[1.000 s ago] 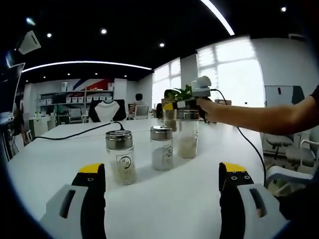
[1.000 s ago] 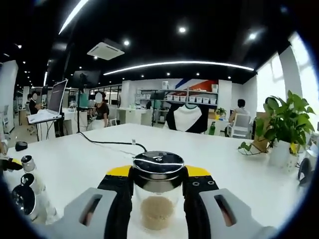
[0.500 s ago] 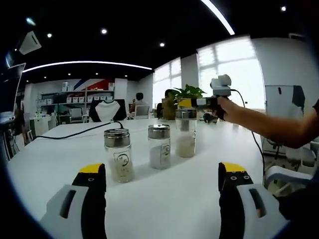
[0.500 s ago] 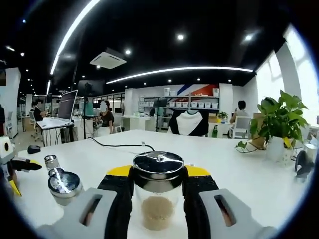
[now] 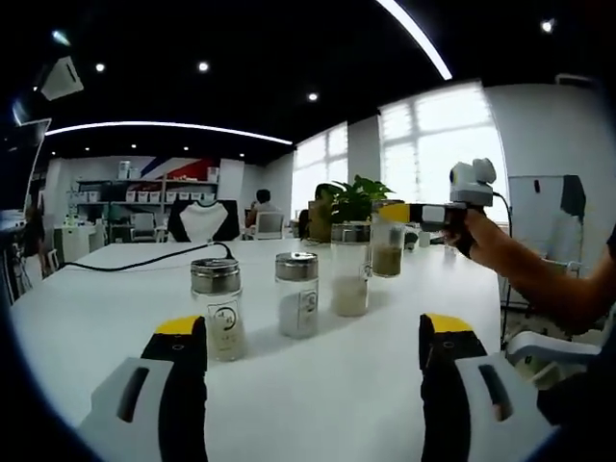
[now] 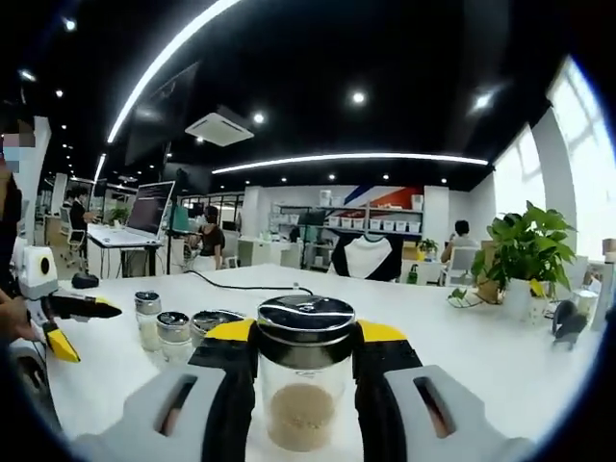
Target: Rotate the seasoning bottle until the label or dispensing opening points toward the visible target arrow and the bottle remains upright within the marked orientation range
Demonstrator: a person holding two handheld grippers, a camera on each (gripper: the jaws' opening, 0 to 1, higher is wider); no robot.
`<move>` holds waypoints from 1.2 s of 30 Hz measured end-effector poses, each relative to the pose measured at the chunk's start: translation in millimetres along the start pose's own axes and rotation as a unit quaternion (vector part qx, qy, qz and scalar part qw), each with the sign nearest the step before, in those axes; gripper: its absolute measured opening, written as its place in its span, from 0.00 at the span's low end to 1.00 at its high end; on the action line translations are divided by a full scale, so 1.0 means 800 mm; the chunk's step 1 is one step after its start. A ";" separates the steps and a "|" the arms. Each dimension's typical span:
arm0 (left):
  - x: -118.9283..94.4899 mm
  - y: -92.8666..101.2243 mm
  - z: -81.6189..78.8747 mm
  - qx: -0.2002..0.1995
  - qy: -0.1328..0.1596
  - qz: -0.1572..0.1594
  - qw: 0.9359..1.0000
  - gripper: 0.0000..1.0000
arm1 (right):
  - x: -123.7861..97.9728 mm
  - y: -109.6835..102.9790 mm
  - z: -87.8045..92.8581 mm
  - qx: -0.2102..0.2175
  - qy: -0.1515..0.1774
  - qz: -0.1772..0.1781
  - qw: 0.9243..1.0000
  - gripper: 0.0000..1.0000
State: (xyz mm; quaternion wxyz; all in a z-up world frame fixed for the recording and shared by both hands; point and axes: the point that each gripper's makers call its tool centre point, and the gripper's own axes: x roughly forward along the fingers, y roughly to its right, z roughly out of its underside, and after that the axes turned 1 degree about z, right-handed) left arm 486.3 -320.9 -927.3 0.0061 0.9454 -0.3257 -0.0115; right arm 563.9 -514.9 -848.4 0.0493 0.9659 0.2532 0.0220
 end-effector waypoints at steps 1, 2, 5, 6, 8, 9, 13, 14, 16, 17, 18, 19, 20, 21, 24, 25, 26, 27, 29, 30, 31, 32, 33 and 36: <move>0.000 0.002 0.000 0.003 0.000 0.002 1.000 0.95 | -0.004 -0.007 0.000 0.006 0.003 -0.006 1.000 0.36; 0.000 0.003 0.001 0.005 0.001 0.003 1.000 0.95 | -0.007 -0.012 0.000 0.010 0.005 -0.012 1.000 0.36; 0.006 0.010 0.003 0.007 -0.002 0.015 1.000 0.92 | -0.015 -0.039 -0.003 0.033 0.015 -0.055 0.998 0.36; 0.010 0.013 0.004 0.007 -0.005 0.019 1.000 0.92 | -0.018 -0.049 -0.004 0.045 0.021 -0.073 0.996 0.36; 0.015 0.020 0.005 0.015 -0.009 0.032 0.999 0.91 | -0.021 -0.066 -0.004 0.052 0.023 -0.098 0.994 0.36; 0.016 0.024 0.005 0.018 -0.010 0.037 0.999 0.90 | -0.022 -0.072 -0.003 0.052 0.021 -0.104 0.993 0.36; 0.025 0.040 0.000 0.035 -0.007 0.063 0.997 0.88 | -0.024 -0.108 -0.001 0.054 0.024 -0.149 0.987 0.36; 0.026 0.043 0.000 0.037 -0.007 0.068 0.997 0.88 | -0.023 -0.118 0.002 0.061 0.021 -0.164 0.984 0.36; 0.030 0.051 0.000 0.039 -0.002 0.086 0.996 0.82 | -0.020 -0.129 0.005 0.067 0.018 -0.174 0.982 0.36; 0.030 0.059 0.000 0.040 0.000 0.102 0.994 0.78 | -0.020 -0.135 0.006 0.066 0.018 -0.181 0.981 0.36; 0.030 0.062 0.000 0.039 0.003 0.110 0.993 0.77 | -0.020 -0.142 0.006 0.065 0.020 -0.193 0.979 0.36; 0.031 0.065 -0.001 0.037 0.006 0.114 0.993 0.77 | -0.022 -0.154 0.006 0.073 0.020 -0.215 0.974 0.36; 0.033 0.068 -0.001 0.034 0.007 0.119 0.992 0.78 | -0.023 -0.161 0.006 0.083 0.019 -0.228 0.970 0.36; 0.034 0.070 0.000 0.033 0.007 0.123 0.992 0.78 | -0.026 -0.171 0.003 0.088 0.025 -0.247 0.965 0.36; 0.033 0.082 0.002 0.034 0.004 0.151 0.988 0.75 | -0.033 -0.190 -0.005 0.090 0.033 -0.283 0.954 0.36; 0.032 0.086 0.000 0.038 0.008 0.157 0.987 0.73 | -0.034 -0.193 -0.008 0.093 0.038 -0.288 0.952 0.36; 0.032 0.088 -0.001 0.043 0.010 0.161 0.986 0.72 | -0.036 -0.197 -0.011 0.093 0.044 -0.296 0.950 0.36; 0.031 0.091 -0.001 0.047 0.013 0.166 0.985 0.72 | -0.040 -0.202 -0.012 0.093 0.043 -0.307 0.946 0.36; 0.031 0.092 0.000 0.047 0.015 0.167 0.985 0.68 | -0.044 -0.207 -0.016 0.090 0.051 -0.318 0.943 0.36; 0.031 0.093 0.001 0.050 0.014 0.170 0.984 0.65 | -0.049 -0.214 -0.017 0.081 0.056 -0.331 0.939 0.36; 0.031 0.093 0.001 0.050 0.013 0.171 0.984 0.64 | -0.050 -0.216 -0.017 0.080 0.055 -0.334 0.937 0.36; 0.031 0.093 0.000 0.052 0.014 0.172 0.984 0.63 | -0.051 -0.218 -0.018 0.081 0.055 -0.336 0.937 0.36; 0.030 0.095 -0.001 0.052 0.016 0.175 0.983 0.63 | -0.052 -0.220 -0.018 0.081 0.055 -0.339 0.936 0.36; 0.026 0.112 0.003 0.061 0.011 0.212 0.975 0.56 | -0.057 -0.230 -0.018 0.080 0.057 -0.357 0.929 0.36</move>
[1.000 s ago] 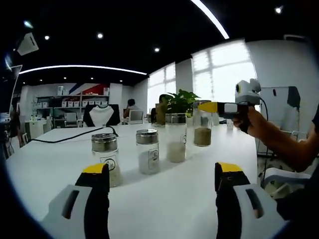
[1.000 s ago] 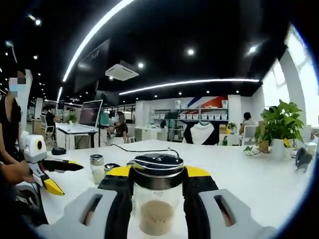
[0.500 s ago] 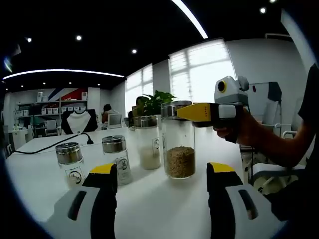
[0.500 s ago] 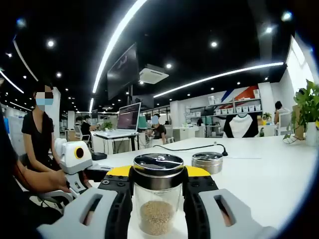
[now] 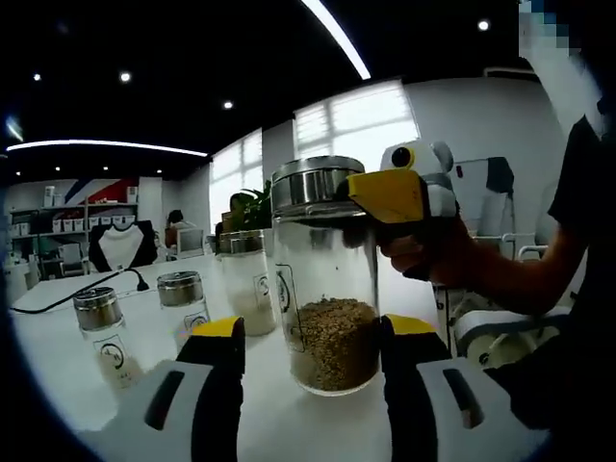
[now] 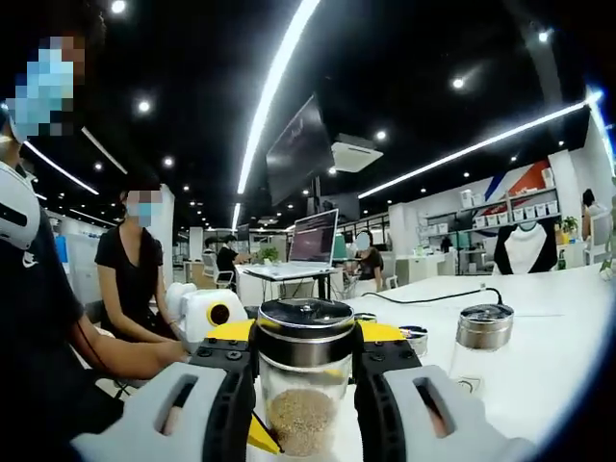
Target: Rotate the seasoning bottle until the label or dispensing opening points toward the visible target arrow and the bottle remains upright within the marked orientation range
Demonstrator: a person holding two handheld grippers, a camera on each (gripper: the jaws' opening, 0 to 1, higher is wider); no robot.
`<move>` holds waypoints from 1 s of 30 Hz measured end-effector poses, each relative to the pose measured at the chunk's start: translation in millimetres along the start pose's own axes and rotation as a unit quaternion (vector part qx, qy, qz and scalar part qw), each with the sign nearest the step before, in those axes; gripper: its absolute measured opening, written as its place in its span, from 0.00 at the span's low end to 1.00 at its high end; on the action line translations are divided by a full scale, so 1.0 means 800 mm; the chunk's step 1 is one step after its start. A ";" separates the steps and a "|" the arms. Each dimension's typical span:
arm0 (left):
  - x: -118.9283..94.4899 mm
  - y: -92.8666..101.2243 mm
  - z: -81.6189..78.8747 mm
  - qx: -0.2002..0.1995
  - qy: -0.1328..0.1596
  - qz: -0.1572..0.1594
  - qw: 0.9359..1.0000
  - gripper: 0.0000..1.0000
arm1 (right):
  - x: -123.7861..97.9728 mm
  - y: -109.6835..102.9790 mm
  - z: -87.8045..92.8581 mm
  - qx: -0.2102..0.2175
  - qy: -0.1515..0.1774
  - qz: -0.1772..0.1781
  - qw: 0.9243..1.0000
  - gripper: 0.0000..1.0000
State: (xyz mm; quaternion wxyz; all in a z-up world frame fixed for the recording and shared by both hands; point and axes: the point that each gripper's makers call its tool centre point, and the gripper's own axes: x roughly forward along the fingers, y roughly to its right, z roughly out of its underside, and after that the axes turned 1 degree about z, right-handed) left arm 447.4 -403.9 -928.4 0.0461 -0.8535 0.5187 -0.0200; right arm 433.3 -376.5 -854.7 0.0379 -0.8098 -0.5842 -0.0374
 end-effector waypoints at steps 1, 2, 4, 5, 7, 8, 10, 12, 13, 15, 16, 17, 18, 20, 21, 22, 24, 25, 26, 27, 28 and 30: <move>0.001 0.005 0.002 0.010 -0.005 0.009 1.000 0.54 | 0.000 -0.004 0.001 -0.003 0.001 -0.007 1.000 0.36; 0.002 0.010 0.004 0.025 -0.008 0.018 1.000 0.52 | 0.001 -0.010 0.001 -0.011 0.003 -0.019 1.000 0.36; 0.003 0.017 0.004 0.028 -0.005 0.021 0.999 0.46 | 0.004 -0.013 0.003 -0.022 0.000 -0.019 1.000 0.36; 0.004 0.015 0.004 0.031 -0.005 0.012 0.999 0.46 | 0.005 -0.013 0.003 -0.023 -0.002 -0.018 1.000 0.36; 0.004 0.010 0.007 0.022 -0.014 -0.001 1.000 0.45 | 0.007 -0.012 0.006 -0.035 -0.006 -0.013 0.999 0.36; 0.003 0.006 0.008 0.016 -0.016 -0.012 1.000 0.45 | 0.008 -0.011 0.007 -0.041 -0.005 -0.008 0.999 0.37; 0.002 -0.001 0.012 0.014 -0.026 -0.033 0.999 0.44 | 0.013 -0.007 0.012 -0.053 -0.012 0.006 0.998 0.37; 0.001 -0.007 0.018 0.014 -0.045 -0.062 0.997 0.44 | 0.017 -0.006 0.017 -0.070 -0.020 0.014 0.997 0.37; 0.002 -0.010 0.019 0.019 -0.048 -0.071 0.996 0.44 | 0.020 -0.007 0.019 -0.082 -0.021 0.021 0.996 0.37; 0.000 -0.018 0.017 0.036 -0.048 -0.096 0.994 0.44 | 0.022 -0.006 0.018 -0.099 -0.012 0.029 0.995 0.37; 0.000 -0.018 0.016 0.032 -0.045 -0.099 0.994 0.43 | 0.022 -0.006 0.018 -0.099 -0.011 0.030 0.995 0.37; -0.002 -0.019 0.014 0.024 -0.039 -0.103 0.994 0.43 | 0.023 -0.005 0.017 -0.096 -0.006 0.033 0.995 0.37; -0.003 -0.020 0.012 0.018 -0.036 -0.107 0.993 0.43 | 0.023 -0.003 0.015 -0.091 -0.001 0.037 0.995 0.36; -0.006 -0.027 0.010 0.012 -0.031 -0.129 0.991 0.43 | 0.025 0.004 0.013 -0.072 0.009 0.057 0.996 0.36; -0.007 -0.030 0.011 0.014 -0.033 -0.138 0.990 0.43 | 0.027 0.006 0.016 -0.077 0.010 0.066 0.995 0.36; -0.007 -0.031 0.012 0.014 -0.034 -0.141 0.989 0.43 | 0.028 0.007 0.018 -0.081 0.009 0.069 0.994 0.37; -0.008 -0.038 0.016 0.016 -0.045 -0.165 0.985 0.43 | 0.032 0.016 0.029 -0.100 -0.009 0.096 0.990 0.37; -0.010 -0.041 0.016 0.026 -0.049 -0.178 0.982 0.43 | 0.034 0.019 0.031 -0.094 -0.010 0.106 0.990 0.38; -0.011 -0.045 0.015 0.036 -0.048 -0.192 0.980 0.43 | 0.036 0.021 0.032 -0.090 -0.009 0.113 0.989 0.38; -0.015 -0.052 0.013 0.065 -0.050 -0.217 0.973 0.43 | 0.038 0.023 0.034 -0.087 -0.008 0.119 0.989 0.38; -0.016 -0.055 0.015 0.082 -0.057 -0.230 0.968 0.43 | 0.040 0.024 0.036 -0.084 -0.008 0.126 0.988 0.38; -0.013 -0.052 0.019 0.082 -0.061 -0.218 0.971 0.43 | 0.039 0.023 0.038 -0.093 -0.013 0.131 0.987 0.38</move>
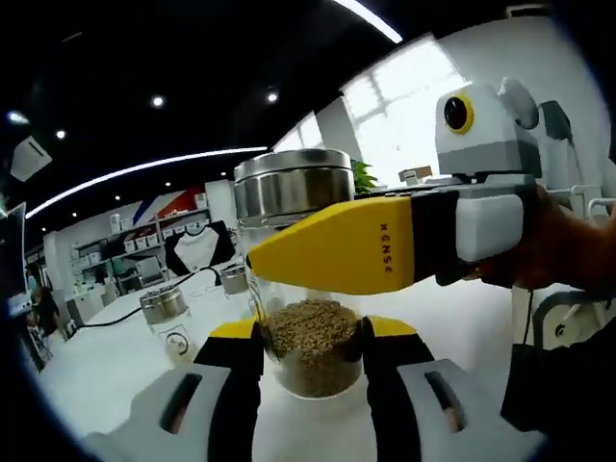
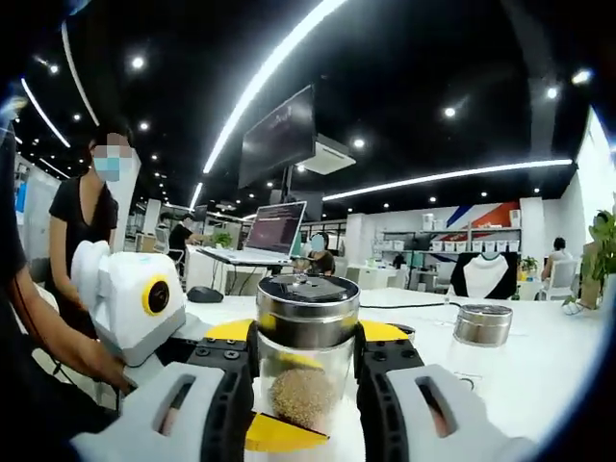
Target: Rotate the seasoning bottle until the label or dispensing opening points toward the visible target arrow and the bottle remains upright within the marked orientation range
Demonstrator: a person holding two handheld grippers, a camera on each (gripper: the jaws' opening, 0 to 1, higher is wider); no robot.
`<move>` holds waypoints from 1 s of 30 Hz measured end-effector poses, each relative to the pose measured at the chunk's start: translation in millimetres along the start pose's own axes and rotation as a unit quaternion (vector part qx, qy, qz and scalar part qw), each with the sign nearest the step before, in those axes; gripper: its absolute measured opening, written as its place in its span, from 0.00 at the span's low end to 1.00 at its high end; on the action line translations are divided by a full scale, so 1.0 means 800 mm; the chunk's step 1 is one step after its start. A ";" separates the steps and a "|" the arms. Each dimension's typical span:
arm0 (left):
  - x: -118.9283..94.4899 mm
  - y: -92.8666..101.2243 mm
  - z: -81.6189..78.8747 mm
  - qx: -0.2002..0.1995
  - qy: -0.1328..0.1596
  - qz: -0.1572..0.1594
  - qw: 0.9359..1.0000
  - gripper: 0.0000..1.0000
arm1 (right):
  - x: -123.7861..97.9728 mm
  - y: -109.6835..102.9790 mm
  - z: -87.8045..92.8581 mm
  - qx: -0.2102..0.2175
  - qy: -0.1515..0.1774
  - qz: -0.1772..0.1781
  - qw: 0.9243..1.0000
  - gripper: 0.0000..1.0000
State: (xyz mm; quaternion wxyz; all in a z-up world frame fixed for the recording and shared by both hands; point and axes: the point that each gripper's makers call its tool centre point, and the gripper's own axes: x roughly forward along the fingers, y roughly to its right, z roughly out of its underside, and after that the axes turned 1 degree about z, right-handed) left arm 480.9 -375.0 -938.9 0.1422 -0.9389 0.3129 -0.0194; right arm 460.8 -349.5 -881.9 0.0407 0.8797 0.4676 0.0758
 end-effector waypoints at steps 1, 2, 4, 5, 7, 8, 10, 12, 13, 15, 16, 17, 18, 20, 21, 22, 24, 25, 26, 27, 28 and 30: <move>-0.001 0.003 -0.001 -0.015 0.003 0.019 1.000 0.43 | -0.001 0.002 -0.001 0.001 -0.001 0.000 1.000 0.37; -0.003 0.008 -0.008 -0.031 0.018 0.038 0.999 0.43 | -0.002 0.004 -0.003 0.020 0.000 -0.006 1.000 0.37; -0.005 0.010 -0.017 -0.030 0.041 0.059 0.997 0.43 | -0.008 0.011 -0.010 0.075 0.013 -0.022 0.997 0.37; -0.006 0.011 -0.019 -0.025 0.047 0.062 0.997 0.43 | -0.011 0.014 -0.013 0.080 0.019 -0.032 0.996 0.37; -0.008 0.014 -0.025 -0.033 0.059 0.079 0.995 0.43 | -0.016 0.015 -0.016 0.078 0.023 -0.044 0.996 0.37; -0.009 0.017 -0.028 -0.041 0.066 0.091 0.993 0.43 | -0.019 0.013 -0.020 0.073 0.026 -0.054 0.996 0.37; -0.013 0.024 -0.035 -0.061 0.075 0.123 0.988 0.42 | -0.025 0.003 -0.026 0.046 0.028 -0.090 0.994 0.37; -0.019 0.034 -0.042 -0.078 0.087 0.160 0.980 0.42 | -0.034 -0.010 -0.035 0.029 0.037 -0.130 0.990 0.37; -0.024 0.041 -0.048 -0.094 0.093 0.186 0.973 0.41 | -0.038 -0.013 -0.039 0.033 0.043 -0.143 0.988 0.37; -0.031 0.049 -0.056 -0.104 0.096 0.215 0.966 0.42 | -0.047 -0.023 -0.048 0.050 0.055 -0.176 0.981 0.37; -0.035 0.054 -0.062 -0.098 0.103 0.229 0.963 0.42 | -0.051 -0.026 -0.052 0.058 0.061 -0.190 0.978 0.37; -0.037 0.057 -0.066 -0.091 0.109 0.238 0.961 0.42 | -0.056 -0.031 -0.057 0.063 0.071 -0.205 0.974 0.37; -0.038 0.058 -0.067 -0.089 0.111 0.240 0.960 0.42 | -0.059 -0.035 -0.060 0.060 0.079 -0.214 0.972 0.37; -0.041 0.060 -0.071 -0.090 0.119 0.249 0.957 0.42 | -0.060 -0.036 -0.062 0.067 0.084 -0.219 0.970 0.37; -0.041 0.060 -0.070 -0.097 0.118 0.253 0.955 0.42 | -0.060 -0.037 -0.061 0.072 0.083 -0.223 0.969 0.37; -0.041 0.061 -0.069 -0.105 0.113 0.253 0.955 0.42 | -0.059 -0.036 -0.060 0.076 0.080 -0.225 0.968 0.37; -0.036 0.058 -0.062 -0.111 0.094 0.233 0.962 0.42 | -0.052 -0.032 -0.052 0.087 0.068 -0.213 0.971 0.37; -0.032 0.056 -0.055 -0.124 0.071 0.220 0.965 0.42 | -0.048 -0.031 -0.047 0.085 0.064 -0.205 0.973 0.37; -0.027 0.051 -0.048 -0.126 0.055 0.196 0.971 0.42 | -0.044 -0.030 -0.042 0.077 0.058 -0.192 0.977 0.37; -0.023 0.045 -0.044 -0.121 0.048 0.176 0.976 0.42 | -0.040 -0.028 -0.038 0.067 0.052 -0.178 0.980 0.37; -0.020 0.038 -0.040 -0.112 0.042 0.153 0.981 0.42 | -0.034 -0.024 -0.031 0.057 0.044 -0.162 0.984 0.37; -0.016 0.022 -0.029 -0.107 0.015 0.100 0.989 0.42 | -0.026 -0.023 -0.025 0.040 0.039 -0.137 0.989 0.37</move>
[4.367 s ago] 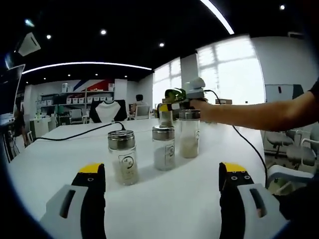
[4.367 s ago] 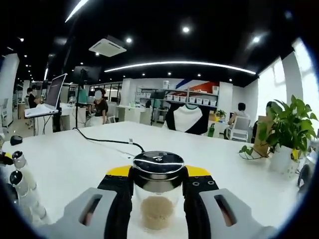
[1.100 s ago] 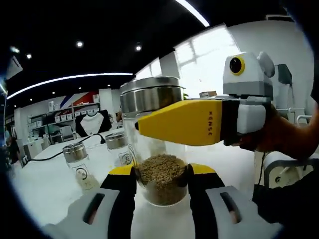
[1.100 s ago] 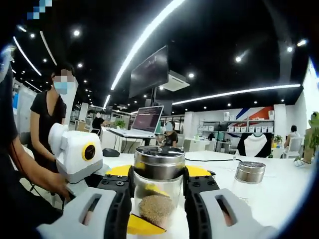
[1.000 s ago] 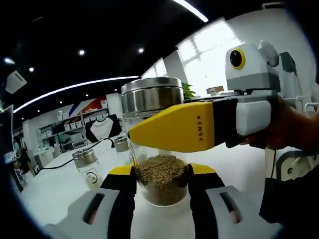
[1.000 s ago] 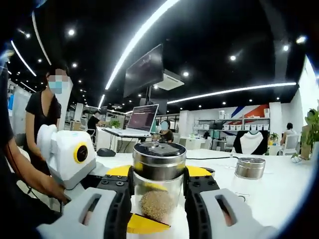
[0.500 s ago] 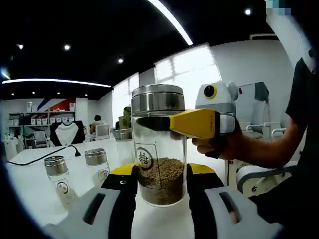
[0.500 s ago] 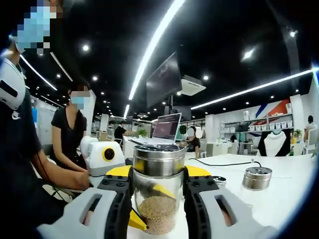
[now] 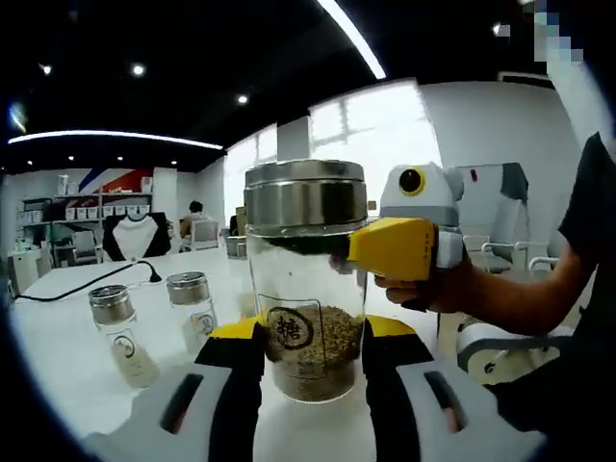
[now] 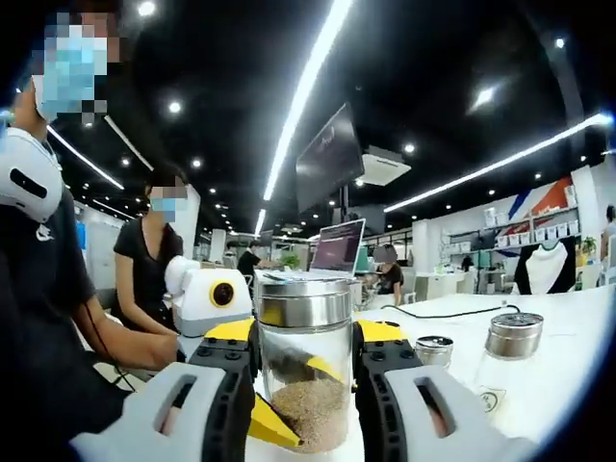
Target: Rotate the seasoning bottle until the label or dispensing opening points toward the visible target arrow and the bottle remains upright within the marked orientation range
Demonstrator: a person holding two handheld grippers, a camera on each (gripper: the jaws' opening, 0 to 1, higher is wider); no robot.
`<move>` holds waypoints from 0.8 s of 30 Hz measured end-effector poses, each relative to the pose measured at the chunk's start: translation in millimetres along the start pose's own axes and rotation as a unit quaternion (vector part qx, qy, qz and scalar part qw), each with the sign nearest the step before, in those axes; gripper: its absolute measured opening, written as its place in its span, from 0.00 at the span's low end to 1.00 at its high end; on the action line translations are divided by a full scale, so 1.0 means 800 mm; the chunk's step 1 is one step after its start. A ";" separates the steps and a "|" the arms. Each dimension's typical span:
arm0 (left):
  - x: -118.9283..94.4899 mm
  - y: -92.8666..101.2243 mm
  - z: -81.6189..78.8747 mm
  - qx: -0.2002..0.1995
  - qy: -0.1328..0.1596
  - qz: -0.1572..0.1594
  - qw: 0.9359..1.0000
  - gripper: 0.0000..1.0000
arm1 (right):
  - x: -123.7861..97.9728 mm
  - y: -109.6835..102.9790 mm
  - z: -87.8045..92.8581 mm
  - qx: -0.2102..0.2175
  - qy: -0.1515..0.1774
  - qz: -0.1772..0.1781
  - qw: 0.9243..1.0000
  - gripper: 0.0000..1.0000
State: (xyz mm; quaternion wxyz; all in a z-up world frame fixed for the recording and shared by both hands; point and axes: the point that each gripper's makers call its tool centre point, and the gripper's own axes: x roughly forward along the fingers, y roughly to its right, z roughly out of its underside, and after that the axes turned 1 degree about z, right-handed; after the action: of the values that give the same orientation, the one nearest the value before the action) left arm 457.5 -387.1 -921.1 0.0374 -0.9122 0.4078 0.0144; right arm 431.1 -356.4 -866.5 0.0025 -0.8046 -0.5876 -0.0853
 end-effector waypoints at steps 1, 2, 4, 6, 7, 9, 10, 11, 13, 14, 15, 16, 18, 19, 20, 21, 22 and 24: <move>0.000 -0.004 0.002 0.003 -0.008 -0.019 1.000 0.42 | 0.004 0.002 0.003 -0.008 -0.005 0.015 1.000 0.37; 0.000 -0.007 0.002 0.002 -0.010 -0.028 1.000 0.42 | 0.008 0.005 0.005 -0.003 -0.011 0.032 0.999 0.37; 0.000 -0.010 0.003 -0.007 -0.009 -0.046 0.999 0.42 | 0.012 0.008 0.006 0.003 -0.014 0.050 0.999 0.37; 0.000 -0.014 0.002 -0.008 -0.005 -0.063 0.998 0.42 | 0.016 0.017 0.007 -0.003 -0.020 0.078 0.997 0.37; -0.001 -0.019 0.002 0.003 -0.004 -0.081 0.997 0.42 | 0.017 0.017 0.008 -0.006 -0.022 0.082 0.996 0.37; -0.001 -0.021 0.002 0.033 -0.004 -0.094 0.995 0.43 | 0.021 0.020 0.011 -0.019 -0.038 0.094 0.995 0.38; -0.002 -0.023 -0.001 0.054 0.003 -0.107 0.993 0.43 | 0.023 0.021 0.012 -0.028 -0.043 0.102 0.994 0.38; -0.002 -0.023 -0.001 0.061 0.005 -0.111 0.992 0.44 | 0.024 0.021 0.012 -0.032 -0.044 0.103 0.993 0.38; -0.001 -0.020 0.000 0.057 0.007 -0.108 0.992 0.44 | 0.023 0.022 0.013 -0.031 -0.046 0.105 0.993 0.38; -0.001 -0.021 0.000 0.054 0.009 -0.104 0.993 0.44 | 0.022 0.023 0.013 -0.032 -0.046 0.104 0.993 0.37; -0.001 -0.020 -0.001 0.052 0.011 -0.100 0.994 0.44 | 0.021 0.023 0.012 -0.032 -0.046 0.103 0.993 0.37; -0.001 -0.016 -0.005 0.042 0.029 -0.068 0.996 0.43 | 0.017 0.026 0.011 -0.027 -0.041 0.094 0.994 0.37; -0.003 -0.010 -0.012 0.024 0.050 -0.033 0.998 0.43 | 0.013 0.021 0.008 -0.005 -0.035 0.061 0.997 0.37; -0.004 -0.006 -0.015 0.017 0.059 -0.018 0.998 0.43 | 0.010 0.017 0.003 0.012 -0.024 0.039 0.999 0.37; -0.005 -0.002 -0.017 0.010 0.065 -0.005 0.998 0.43 | 0.008 0.014 0.001 0.020 -0.018 0.032 0.999 0.37; -0.005 0.001 -0.020 0.006 0.072 0.008 0.997 0.43 | 0.006 0.012 -0.004 0.034 -0.008 0.019 0.999 0.37; -0.006 0.008 -0.025 0.004 0.080 0.029 0.996 0.43 | 0.002 0.005 -0.009 0.049 0.005 -0.007 0.999 0.37; -0.007 0.022 -0.027 -0.022 0.080 0.075 0.994 0.45 | -0.007 -0.012 -0.018 0.047 0.020 -0.064 0.997 0.37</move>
State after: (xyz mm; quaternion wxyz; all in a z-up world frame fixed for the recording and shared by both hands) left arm 440.6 -396.6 -899.9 -0.0164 -0.8776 0.4768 -0.0469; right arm 418.5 -360.4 -853.8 0.0469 -0.7622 -0.6415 -0.0737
